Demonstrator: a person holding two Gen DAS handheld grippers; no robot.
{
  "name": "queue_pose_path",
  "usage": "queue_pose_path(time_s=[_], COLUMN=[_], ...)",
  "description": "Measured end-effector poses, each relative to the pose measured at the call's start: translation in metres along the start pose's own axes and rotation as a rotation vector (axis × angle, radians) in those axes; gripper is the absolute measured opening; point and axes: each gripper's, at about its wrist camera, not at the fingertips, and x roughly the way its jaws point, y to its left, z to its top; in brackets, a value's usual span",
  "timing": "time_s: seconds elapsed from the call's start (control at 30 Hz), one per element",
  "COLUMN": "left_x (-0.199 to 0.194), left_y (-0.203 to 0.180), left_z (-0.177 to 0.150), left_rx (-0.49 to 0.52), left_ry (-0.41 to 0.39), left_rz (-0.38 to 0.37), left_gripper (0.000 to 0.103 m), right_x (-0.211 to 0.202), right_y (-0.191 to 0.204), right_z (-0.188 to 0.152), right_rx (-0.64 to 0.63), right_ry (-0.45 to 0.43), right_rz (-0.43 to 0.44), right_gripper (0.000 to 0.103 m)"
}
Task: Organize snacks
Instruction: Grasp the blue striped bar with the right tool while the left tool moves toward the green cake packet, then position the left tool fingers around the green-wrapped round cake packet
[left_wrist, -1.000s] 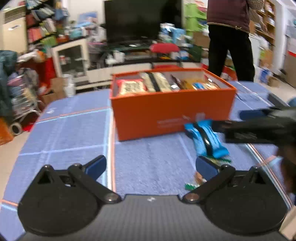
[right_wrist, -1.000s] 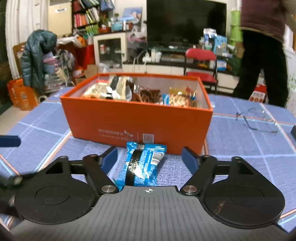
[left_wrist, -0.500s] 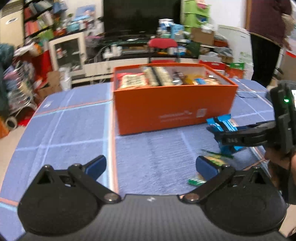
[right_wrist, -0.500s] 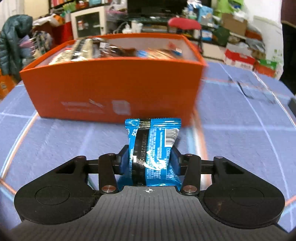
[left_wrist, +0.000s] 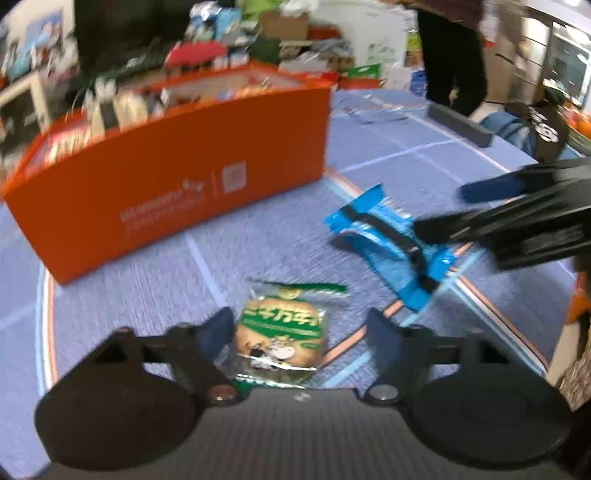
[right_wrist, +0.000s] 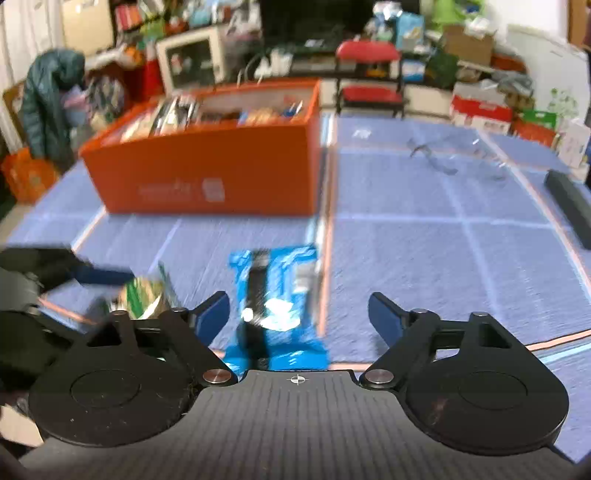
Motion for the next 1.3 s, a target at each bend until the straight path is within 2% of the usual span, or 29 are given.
queue_pose_path(time_s=[0.07,0.13,0.17,0.23,0.33,0.5,0.57,0.7,0.83,0.93,1.07,1.3], left_x=[0.003,0.002,0.001,-0.003,-0.013,-0.027,-0.03,-0.037,-0.053,-0.063,-0.06,-0.055], left_y=[0.003,0.005,0.006,0.004,0.018,0.037,0.045,0.062,0.068,0.066,0.064,0.066], left_z=[0.001,0.0,-0.001,-0.002,-0.005,-0.015,-0.017,-0.022,-0.028,-0.029,-0.027,-0.031], left_rx=[-0.005,-0.014,-0.016,-0.022,-0.1,-0.169,-0.193,-0.232,-0.273,-0.297,-0.314,-0.338], left_ry=[-0.016,-0.016,-0.015,-0.011,0.003,0.018,0.03,0.036,-0.014,-0.055,-0.043,-0.015], left_rz=[0.021,0.012,0.018,0.074,0.151,0.222,0.26,0.301,0.314,0.334,0.32,0.36], left_gripper=[0.07,0.069,0.065,0.062,0.06,0.061,0.069,0.072,0.082,0.101,0.102,0.102], right_x=[-0.007,-0.009,-0.008,-0.006,-0.002,0.007,0.009,0.011,0.016,0.022,0.031,0.045], right_y=[-0.009,-0.015,-0.018,-0.021,-0.019,0.001,0.011,0.025,0.034,0.038,0.036,0.029], right_z=[0.005,0.009,0.011,0.012,0.013,0.01,0.008,0.004,0.002,0.001,-0.002,-0.002], right_rx=[0.033,0.053,0.059,0.07,0.074,0.008,-0.034,-0.092,-0.119,-0.142,-0.126,-0.073], right_ry=[-0.031,-0.047,-0.05,-0.049,-0.048,-0.051,-0.062,-0.075,-0.089,-0.083,-0.052,-0.008], right_rz=[0.006,0.015,0.017,0.019,0.026,0.001,-0.017,-0.025,-0.038,-0.046,-0.035,-0.01], right_gripper=[0.077,0.077,0.077,0.077,0.077,0.077,0.077,0.078,0.081,0.082,0.082,0.081])
